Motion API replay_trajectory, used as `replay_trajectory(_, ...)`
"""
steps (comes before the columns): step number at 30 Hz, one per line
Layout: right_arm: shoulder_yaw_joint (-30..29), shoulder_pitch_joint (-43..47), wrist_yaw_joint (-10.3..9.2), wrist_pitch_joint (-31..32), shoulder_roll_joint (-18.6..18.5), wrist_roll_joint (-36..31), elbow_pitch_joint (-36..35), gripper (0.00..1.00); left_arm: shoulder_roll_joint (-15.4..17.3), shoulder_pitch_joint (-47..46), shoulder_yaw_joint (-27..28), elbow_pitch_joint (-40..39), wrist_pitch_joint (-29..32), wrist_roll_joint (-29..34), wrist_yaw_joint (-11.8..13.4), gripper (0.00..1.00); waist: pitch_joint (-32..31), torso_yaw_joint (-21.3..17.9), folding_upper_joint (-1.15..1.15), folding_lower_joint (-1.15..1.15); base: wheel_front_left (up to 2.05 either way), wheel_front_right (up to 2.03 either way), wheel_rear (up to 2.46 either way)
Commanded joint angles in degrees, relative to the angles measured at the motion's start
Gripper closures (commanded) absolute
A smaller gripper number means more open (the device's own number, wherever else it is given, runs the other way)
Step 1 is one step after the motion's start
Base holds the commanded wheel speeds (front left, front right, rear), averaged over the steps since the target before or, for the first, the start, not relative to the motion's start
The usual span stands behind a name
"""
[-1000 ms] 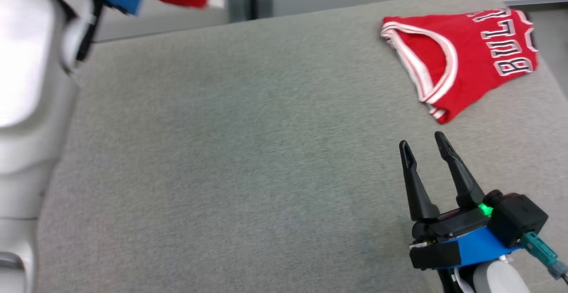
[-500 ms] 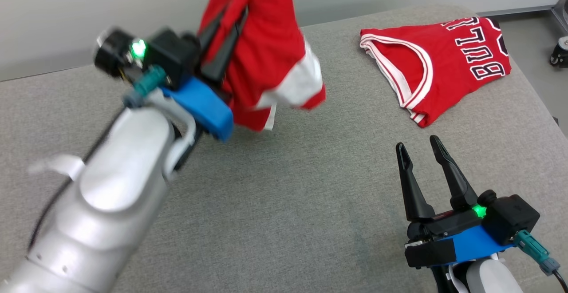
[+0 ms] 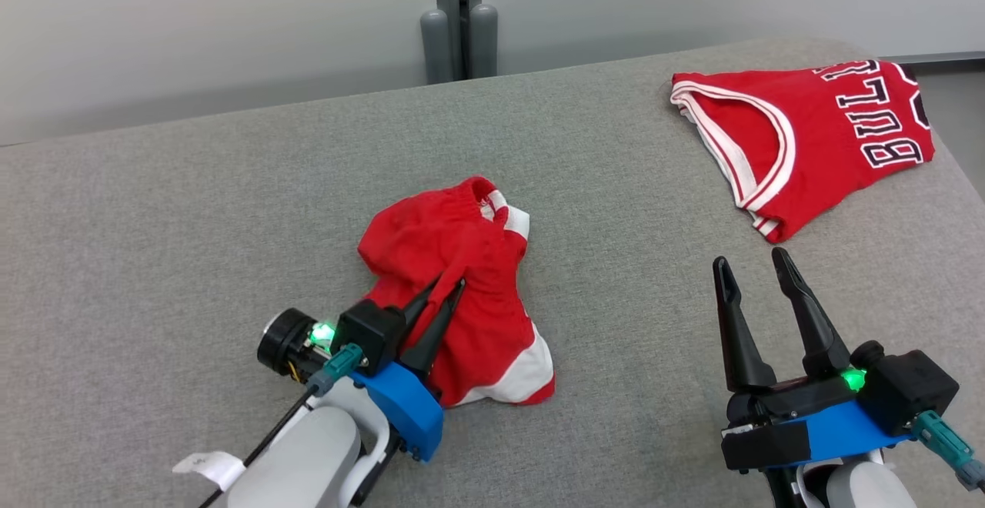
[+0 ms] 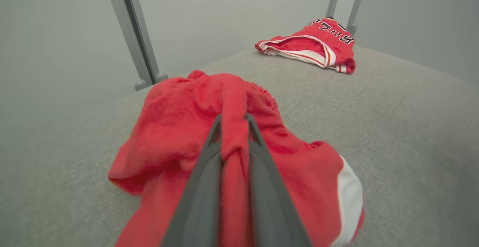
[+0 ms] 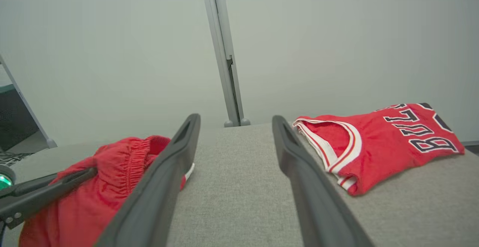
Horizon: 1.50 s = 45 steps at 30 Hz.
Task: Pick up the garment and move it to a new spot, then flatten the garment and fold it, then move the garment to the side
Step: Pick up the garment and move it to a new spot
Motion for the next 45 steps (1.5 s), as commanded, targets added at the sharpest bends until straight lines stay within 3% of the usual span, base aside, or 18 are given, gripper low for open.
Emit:
replay_trajectory(1,-0.1,0.3,0.01,-0.3,0.0,-0.1,-0.1,0.0,-0.1,0.3,0.1,0.1,-0.3,-0.1,0.3,0.81,0.0,0.2,0.0,0.0,0.0,0.0,0.0)
replay_trajectory(2,0.0,0.4,0.01,-0.3,0.0,-0.2,0.0,0.0,-0.4,1.1,-0.1,0.1,-0.5,-0.3,0.3,0.06,-0.2,0.6,0.0,0.0,0.0,0.0,0.0)
replay_trajectory(3,-0.2,0.5,0.01,-0.3,0.0,-0.3,0.0,0.0,-0.8,1.6,0.0,0.1,-0.7,-0.5,0.5,0.0,-0.4,0.9,0.0,0.0,0.0,0.0,0.0)
replay_trajectory(10,-1.2,1.6,0.01,-0.3,0.0,-0.8,0.6,0.0,-1.2,3.0,3.8,-3.9,-1.5,-0.2,3.0,0.0,-2.1,3.2,0.0,0.0,0.0,0.0,0.0)
replay_trajectory(14,-2.4,2.5,0.01,-0.3,0.0,-1.1,0.9,0.0,-0.2,5.3,9.5,-9.8,-1.5,1.2,5.5,0.0,-3.3,4.6,0.0,0.0,0.0,0.0,0.0)
replay_trajectory(22,-4.4,4.3,0.01,-0.2,0.0,-1.5,1.5,0.0,1.4,12.9,21.1,-17.0,-1.5,4.1,8.1,0.0,-6.0,7.5,0.0,0.0,0.0,0.0,0.0)
replay_trajectory(36,-6.3,7.3,0.01,0.2,0.0,-1.7,2.8,0.0,0.6,25.0,33.1,-19.1,-1.5,9.3,8.3,0.0,-9.4,11.3,0.0,0.0,0.0,0.0,0.0)
replay_trajectory(45,-7.1,8.8,0.01,1.4,0.0,-1.8,3.5,0.0,-1.8,28.0,36.0,-19.7,-1.5,11.4,6.5,0.0,-10.3,12.1,0.0,0.0,0.0,0.0,0.0)
